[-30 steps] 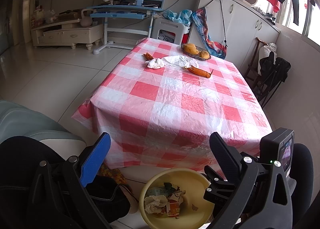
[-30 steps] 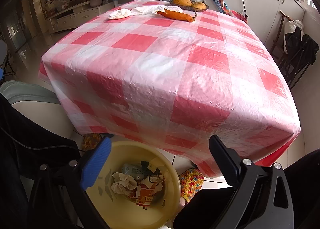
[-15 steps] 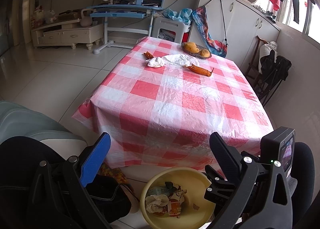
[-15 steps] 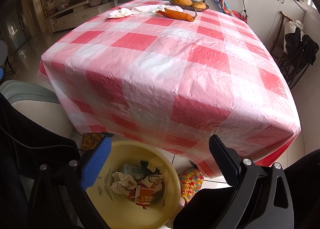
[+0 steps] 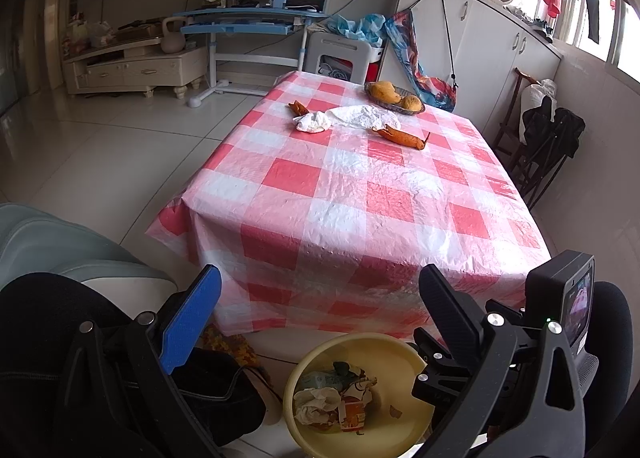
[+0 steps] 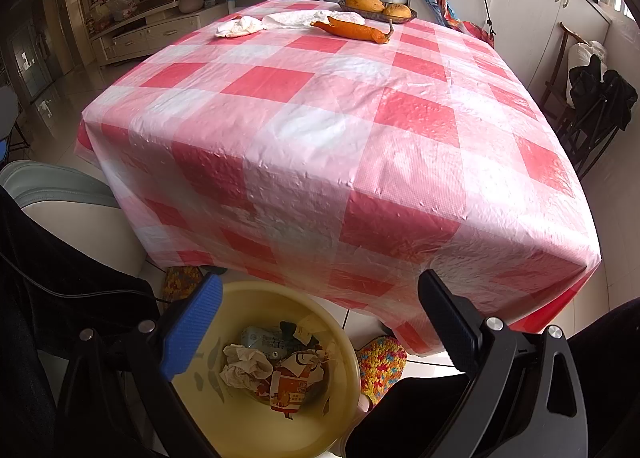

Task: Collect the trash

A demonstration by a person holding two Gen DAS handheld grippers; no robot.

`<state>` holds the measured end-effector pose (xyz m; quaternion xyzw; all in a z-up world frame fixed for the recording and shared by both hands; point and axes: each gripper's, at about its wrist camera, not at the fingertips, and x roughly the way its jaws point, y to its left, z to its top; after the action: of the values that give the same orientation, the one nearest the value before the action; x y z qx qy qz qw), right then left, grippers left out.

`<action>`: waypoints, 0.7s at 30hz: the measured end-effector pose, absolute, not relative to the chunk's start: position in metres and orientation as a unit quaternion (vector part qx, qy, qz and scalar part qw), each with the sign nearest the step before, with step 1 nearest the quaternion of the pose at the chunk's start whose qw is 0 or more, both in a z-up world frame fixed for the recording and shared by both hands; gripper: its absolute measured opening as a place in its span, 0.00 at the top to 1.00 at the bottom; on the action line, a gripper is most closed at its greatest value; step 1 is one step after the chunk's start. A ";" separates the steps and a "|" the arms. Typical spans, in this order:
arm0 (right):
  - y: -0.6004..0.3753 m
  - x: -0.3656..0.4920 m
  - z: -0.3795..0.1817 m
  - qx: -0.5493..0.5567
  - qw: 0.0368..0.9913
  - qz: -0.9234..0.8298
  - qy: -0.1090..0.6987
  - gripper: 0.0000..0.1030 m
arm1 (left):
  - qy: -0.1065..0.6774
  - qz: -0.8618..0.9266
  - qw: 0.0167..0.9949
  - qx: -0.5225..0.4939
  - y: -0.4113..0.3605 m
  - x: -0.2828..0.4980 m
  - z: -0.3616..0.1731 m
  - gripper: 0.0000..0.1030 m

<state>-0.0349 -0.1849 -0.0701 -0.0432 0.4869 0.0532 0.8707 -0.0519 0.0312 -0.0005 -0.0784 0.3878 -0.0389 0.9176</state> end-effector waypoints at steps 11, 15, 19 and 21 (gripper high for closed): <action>-0.185 -0.035 -0.070 -0.044 0.871 0.053 0.487 0.09 | 0.396 -0.030 0.915 -0.069 0.033 -0.053 -0.002 0.07; -0.185 -0.035 -0.070 -0.043 0.871 0.053 0.487 0.09 | 0.397 -0.028 0.915 -0.068 0.036 -0.054 -0.003 0.07; -0.185 -0.035 -0.070 -0.044 0.871 0.053 0.487 0.09 | 0.398 -0.028 0.915 -0.067 0.035 -0.054 -0.003 0.07; -0.185 -0.035 -0.070 -0.044 0.871 0.053 0.487 0.09 | 0.399 -0.027 0.914 -0.066 0.035 -0.054 -0.002 0.07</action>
<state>-0.0350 -0.1850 -0.0702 -0.0440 0.4871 0.0526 0.8706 -0.0537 0.0349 -0.0020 -0.0663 0.3987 -0.0273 0.9143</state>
